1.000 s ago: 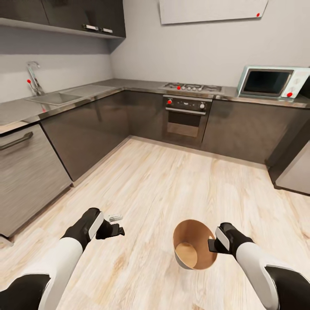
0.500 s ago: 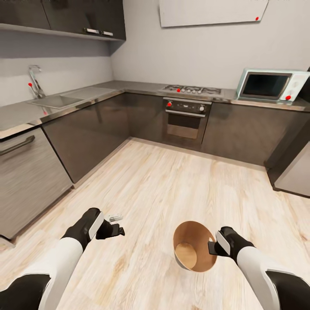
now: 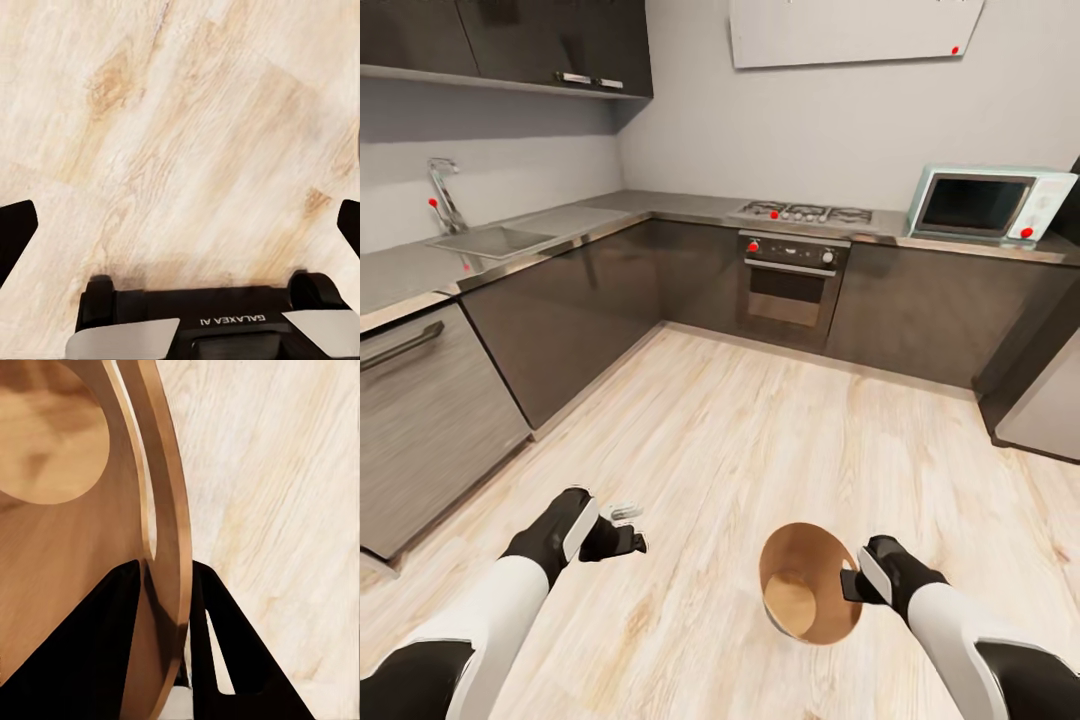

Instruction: Put the three can of soda from the living room inside the tash can in the kitchen.

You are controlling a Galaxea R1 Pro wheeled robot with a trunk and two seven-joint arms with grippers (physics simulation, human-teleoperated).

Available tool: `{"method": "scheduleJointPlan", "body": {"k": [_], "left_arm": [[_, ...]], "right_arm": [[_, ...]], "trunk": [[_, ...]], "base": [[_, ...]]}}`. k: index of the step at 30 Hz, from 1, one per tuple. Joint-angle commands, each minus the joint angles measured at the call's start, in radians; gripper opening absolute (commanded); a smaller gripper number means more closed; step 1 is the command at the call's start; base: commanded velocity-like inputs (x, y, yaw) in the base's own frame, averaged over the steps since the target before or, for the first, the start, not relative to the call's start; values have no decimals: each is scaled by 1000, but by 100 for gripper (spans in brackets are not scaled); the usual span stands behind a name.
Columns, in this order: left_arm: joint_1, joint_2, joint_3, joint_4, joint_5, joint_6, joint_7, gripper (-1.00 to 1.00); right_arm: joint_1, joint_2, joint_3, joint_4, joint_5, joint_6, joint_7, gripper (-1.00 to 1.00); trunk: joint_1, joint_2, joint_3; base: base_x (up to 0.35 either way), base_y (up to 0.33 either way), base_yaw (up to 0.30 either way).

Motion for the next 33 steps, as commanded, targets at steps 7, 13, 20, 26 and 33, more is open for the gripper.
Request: {"method": "scheduleJointPlan", "body": {"k": [7,13,20,26,33], "left_arm": [[40,14,-2,12,7,-39,2,100],[55,14,-2,12,7,-72,2,100],[50,8,-1,6,9,-110,3,100],[84,6,7,-28,-5,-144,13,100],[261,39,9,-144,-6,-236,17,100]], "right_arm": [[42,6,-5,-36,9,-35,22,-100],[80,6,-5,-36,40,-63,36,-100],[76,7,-8,-30,72,-89,30,-100],[43,-14,25,-62,111,-74,33,-100],[3,-45,35,-118,1,-85,135,-100]], "trunk": [[0,0,0],[0,0,0],[0,0,0],[0,0,0],[0,0,0]], "base": [[0,0,0],[0,0,0],[0,0,0],[0,0,0],[0,0,0]]}}
